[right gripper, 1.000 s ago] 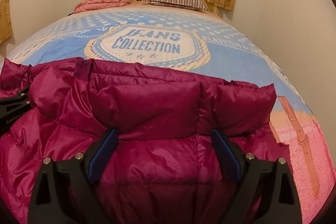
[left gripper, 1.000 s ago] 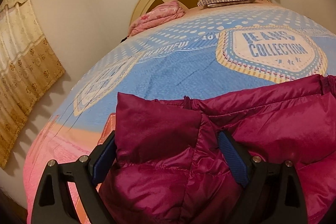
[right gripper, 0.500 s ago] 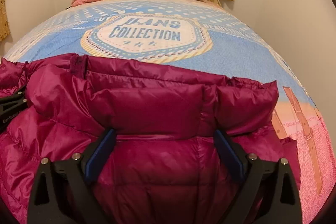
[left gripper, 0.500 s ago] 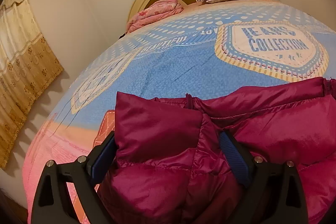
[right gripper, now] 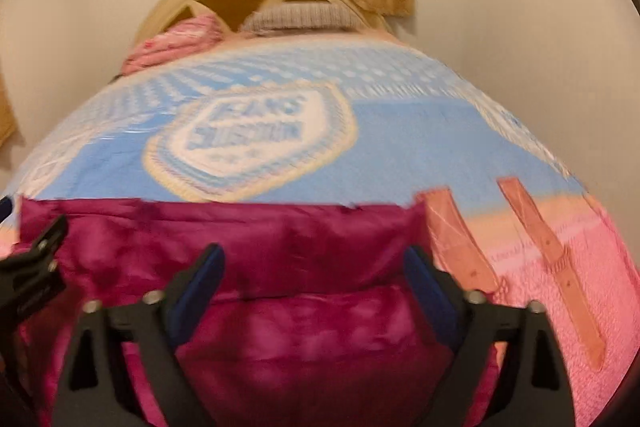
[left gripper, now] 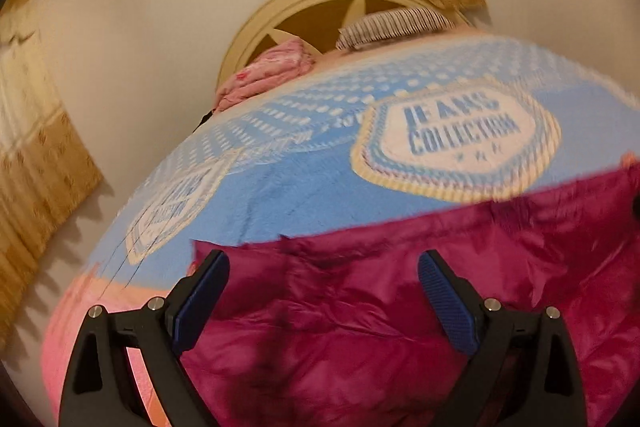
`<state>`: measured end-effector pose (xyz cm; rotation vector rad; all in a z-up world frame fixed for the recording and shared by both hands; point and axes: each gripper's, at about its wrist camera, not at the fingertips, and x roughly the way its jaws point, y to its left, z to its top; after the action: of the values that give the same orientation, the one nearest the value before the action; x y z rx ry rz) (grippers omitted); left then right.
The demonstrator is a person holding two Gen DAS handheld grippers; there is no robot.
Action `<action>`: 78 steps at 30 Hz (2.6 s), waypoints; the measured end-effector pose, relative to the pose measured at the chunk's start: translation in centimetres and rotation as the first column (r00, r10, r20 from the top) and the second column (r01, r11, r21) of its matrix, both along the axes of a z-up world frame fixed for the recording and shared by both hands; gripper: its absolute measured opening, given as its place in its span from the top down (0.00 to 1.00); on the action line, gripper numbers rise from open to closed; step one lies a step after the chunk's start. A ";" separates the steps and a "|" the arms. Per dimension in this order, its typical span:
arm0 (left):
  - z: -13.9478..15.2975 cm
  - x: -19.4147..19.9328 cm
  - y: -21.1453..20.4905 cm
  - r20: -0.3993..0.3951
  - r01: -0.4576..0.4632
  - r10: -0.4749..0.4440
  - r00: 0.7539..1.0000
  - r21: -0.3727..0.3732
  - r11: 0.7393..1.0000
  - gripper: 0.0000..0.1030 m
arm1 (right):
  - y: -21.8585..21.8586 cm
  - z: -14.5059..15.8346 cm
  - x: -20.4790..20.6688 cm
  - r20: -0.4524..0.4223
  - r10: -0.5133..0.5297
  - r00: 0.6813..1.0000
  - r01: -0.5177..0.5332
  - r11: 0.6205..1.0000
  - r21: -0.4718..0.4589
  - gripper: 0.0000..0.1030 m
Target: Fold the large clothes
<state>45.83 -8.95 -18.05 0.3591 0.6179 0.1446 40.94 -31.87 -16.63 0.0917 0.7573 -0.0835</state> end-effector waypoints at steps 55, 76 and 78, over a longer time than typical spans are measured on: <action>-2.4 -13.8 15.3 -0.133 -0.259 0.234 0.963 -0.227 0.939 0.04 | 9.9 -1.5 -12.1 -0.013 0.200 0.980 -0.199 0.963 -0.179 0.09; -0.3 -16.5 13.2 -0.089 -0.098 0.072 0.993 -0.331 0.938 0.90 | 11.7 -4.2 -11.8 -0.115 0.115 0.987 -0.143 0.953 -0.269 0.04; 1.3 -17.8 13.9 -0.047 -0.098 0.087 0.995 -0.319 0.943 0.90 | 13.0 -4.2 -11.9 -0.113 0.138 0.984 -0.164 0.949 -0.271 0.04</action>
<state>28.03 4.90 -16.78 0.0162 0.6787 0.1256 29.03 -18.87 -20.81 -0.2408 0.8366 -0.0481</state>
